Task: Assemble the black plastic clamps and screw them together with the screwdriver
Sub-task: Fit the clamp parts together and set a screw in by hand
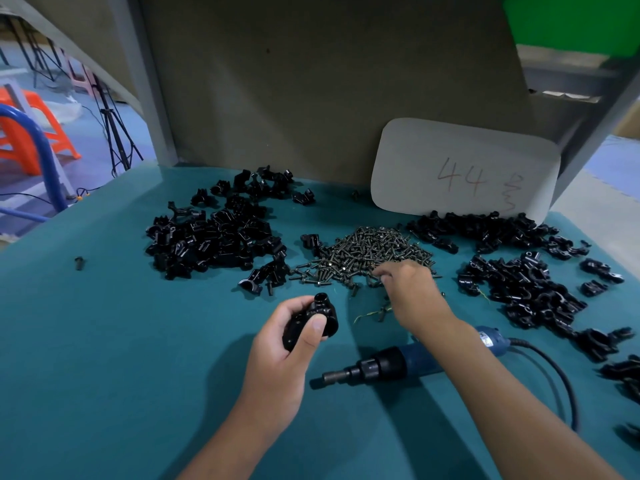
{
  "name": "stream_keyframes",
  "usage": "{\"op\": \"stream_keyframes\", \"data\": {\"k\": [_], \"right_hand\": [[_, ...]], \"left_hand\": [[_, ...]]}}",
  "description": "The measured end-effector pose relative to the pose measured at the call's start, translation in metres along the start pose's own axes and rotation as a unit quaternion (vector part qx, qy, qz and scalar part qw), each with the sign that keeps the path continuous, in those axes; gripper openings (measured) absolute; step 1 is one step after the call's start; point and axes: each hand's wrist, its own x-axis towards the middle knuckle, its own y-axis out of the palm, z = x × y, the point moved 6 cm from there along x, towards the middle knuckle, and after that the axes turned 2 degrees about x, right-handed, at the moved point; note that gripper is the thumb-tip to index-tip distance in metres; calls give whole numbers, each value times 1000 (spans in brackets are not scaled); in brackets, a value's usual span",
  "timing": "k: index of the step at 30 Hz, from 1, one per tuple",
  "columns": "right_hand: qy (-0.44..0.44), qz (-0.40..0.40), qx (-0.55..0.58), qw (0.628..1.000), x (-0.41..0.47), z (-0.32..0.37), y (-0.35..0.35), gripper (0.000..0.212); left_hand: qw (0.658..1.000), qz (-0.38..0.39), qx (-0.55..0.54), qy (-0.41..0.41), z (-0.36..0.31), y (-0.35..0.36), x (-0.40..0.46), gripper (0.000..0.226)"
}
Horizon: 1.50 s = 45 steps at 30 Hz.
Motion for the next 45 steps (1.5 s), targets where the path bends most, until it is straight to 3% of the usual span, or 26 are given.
{"op": "stream_keyframes", "data": {"k": [4,9,13,16,21,31,41,45], "right_hand": [[4,-43,204,978,-33,15,-30,22],[-57,-60,333,939,-89,54,-47,18],[-126,-134,291,939,-117,70,-56,15],[-127,-179,291,931,-122,65,-57,4],[-128,-223,269,928,-123,56,-59,7],[-164,-219,276,921,-127,62,-50,4],[-86,-178,318,927,-124,61,-39,11],[-73,-159,349,921,-125,58,-38,8]], "left_hand": [[1000,-7,-2,2,1,0,2,30],[1000,2,14,12,1,3,-1,27],[999,13,43,32,-3,3,-4,26],[997,18,56,43,-6,5,-5,23],[997,27,53,48,-7,7,-6,23],[995,61,55,62,-9,13,-10,22],[995,82,35,41,-6,14,-10,24],[994,100,-47,-1,-2,19,-9,26]]}}
